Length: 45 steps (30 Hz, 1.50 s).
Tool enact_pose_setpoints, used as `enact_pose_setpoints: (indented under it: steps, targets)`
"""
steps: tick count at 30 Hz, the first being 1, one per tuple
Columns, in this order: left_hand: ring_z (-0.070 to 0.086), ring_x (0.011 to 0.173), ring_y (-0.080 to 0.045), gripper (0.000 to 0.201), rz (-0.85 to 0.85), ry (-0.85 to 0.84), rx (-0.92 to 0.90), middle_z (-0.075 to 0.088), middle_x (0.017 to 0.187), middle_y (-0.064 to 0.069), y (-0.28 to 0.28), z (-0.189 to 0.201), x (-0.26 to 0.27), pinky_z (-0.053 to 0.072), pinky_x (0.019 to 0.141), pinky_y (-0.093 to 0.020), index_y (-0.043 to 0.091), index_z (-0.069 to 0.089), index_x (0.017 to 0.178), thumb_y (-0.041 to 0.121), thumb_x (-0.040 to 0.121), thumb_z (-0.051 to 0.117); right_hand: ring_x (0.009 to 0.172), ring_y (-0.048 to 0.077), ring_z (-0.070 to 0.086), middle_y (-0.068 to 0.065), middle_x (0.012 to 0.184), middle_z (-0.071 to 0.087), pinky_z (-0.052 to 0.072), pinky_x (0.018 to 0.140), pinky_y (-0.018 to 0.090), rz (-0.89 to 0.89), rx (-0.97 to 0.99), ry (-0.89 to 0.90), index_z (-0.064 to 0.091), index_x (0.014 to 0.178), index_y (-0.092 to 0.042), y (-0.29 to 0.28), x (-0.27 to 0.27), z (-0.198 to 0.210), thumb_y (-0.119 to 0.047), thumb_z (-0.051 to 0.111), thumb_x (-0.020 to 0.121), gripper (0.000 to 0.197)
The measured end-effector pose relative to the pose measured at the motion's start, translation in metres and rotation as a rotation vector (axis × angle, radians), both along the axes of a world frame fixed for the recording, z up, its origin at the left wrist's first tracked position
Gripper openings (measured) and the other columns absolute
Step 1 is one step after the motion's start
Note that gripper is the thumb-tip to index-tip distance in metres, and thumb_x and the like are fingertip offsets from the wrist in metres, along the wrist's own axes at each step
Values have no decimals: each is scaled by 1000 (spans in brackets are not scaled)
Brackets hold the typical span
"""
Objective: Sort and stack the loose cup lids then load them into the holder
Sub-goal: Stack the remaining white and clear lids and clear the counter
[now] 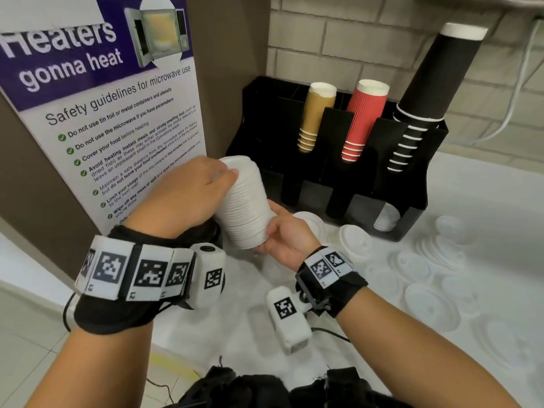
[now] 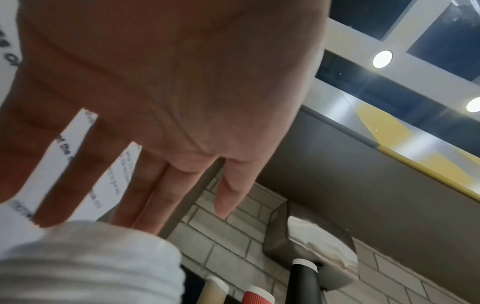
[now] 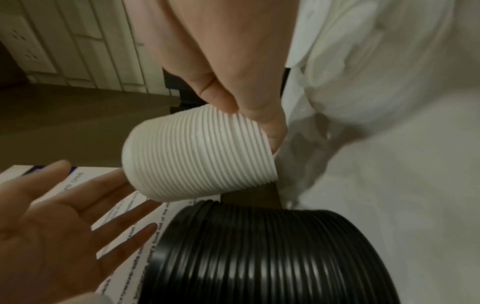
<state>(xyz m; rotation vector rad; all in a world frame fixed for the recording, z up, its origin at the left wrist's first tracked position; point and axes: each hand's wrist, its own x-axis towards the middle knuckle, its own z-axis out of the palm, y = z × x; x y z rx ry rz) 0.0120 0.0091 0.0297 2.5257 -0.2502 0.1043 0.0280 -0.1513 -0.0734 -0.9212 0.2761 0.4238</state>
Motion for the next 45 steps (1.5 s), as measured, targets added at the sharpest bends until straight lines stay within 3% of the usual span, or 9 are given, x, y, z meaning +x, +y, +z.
enact_pose_setpoints:
  steps: [4, 9, 14, 18, 22, 26, 30, 41, 45]
  targets:
    - [50, 123, -25, 44, 26, 93, 45, 57, 135, -6, 2, -9, -3, 32, 93, -30, 18, 61, 128, 44, 99, 40, 119, 44, 47, 23, 138, 42, 51, 70, 53, -28, 13, 114, 42, 138, -17, 13, 0, -13, 24, 20, 74, 79]
    - [51, 120, -26, 46, 19, 144, 74, 59, 128, -6, 4, -16, -2, 35, 95, -35, 22, 64, 122, 50, 97, 38, 120, 46, 44, 26, 138, 39, 44, 78, 66, -38, 17, 162, 40, 137, -18, 22, 1, -22, 27, 19, 74, 81]
    - [44, 127, -29, 43, 28, 132, 63, 57, 129, -5, 5, -17, -4, 34, 105, -42, 30, 64, 124, 52, 97, 39, 109, 37, 56, 25, 132, 50, 50, 90, 53, 79, -323, 82, 34, 140, -11, 33, 2, -25, 3, 40, 93, 50]
    - [46, 122, -28, 42, 42, 108, 77, 58, 124, -5, 4, -17, -4, 36, 103, -45, 29, 66, 117, 53, 96, 40, 113, 38, 58, 24, 125, 57, 47, 98, 55, 247, -613, -54, 34, 141, -5, 44, 7, -16, -20, 63, 89, 61]
    - [53, 107, -25, 33, 34, 135, 79, 58, 114, -4, 6, -18, -4, 39, 89, -38, 28, 63, 96, 52, 96, 39, 115, 34, 56, 17, 129, 56, 47, 97, 51, 327, -768, -118, 33, 142, -9, 40, 14, -10, -15, 58, 89, 59]
    - [55, 106, -24, 36, 54, 157, 99, 62, 109, 0, 7, -17, -5, 41, 93, -40, 29, 63, 104, 52, 96, 37, 126, 34, 45, 16, 144, 41, 44, 99, 44, 285, -704, -39, 15, 152, -23, 22, 16, -8, 2, 43, 88, 74]
    - [54, 111, -26, 41, 60, 165, 117, 64, 117, -3, 5, -14, -5, 39, 98, -40, 22, 65, 114, 45, 99, 35, 109, 30, 54, 15, 122, 55, 44, 103, 49, 279, -650, -10, 20, 151, -23, 18, 14, -7, 8, 39, 85, 76]
    - [59, 97, -27, 38, 55, 141, 176, 65, 95, -4, 4, -20, 1, 43, 90, -42, 13, 64, 94, 36, 96, 35, 94, 26, 52, 12, 113, 51, 43, 103, 47, 311, -637, -26, 19, 151, -23, 24, 10, -8, -1, 47, 86, 74]
    - [54, 116, -23, 33, 28, 73, 126, 60, 127, 3, -5, -17, 3, 40, 100, -41, 28, 63, 117, 39, 95, 41, 82, 18, 46, 6, 90, 46, 46, 85, 38, 164, -486, -13, 26, 149, -21, 12, 6, 5, 10, 41, 87, 70]
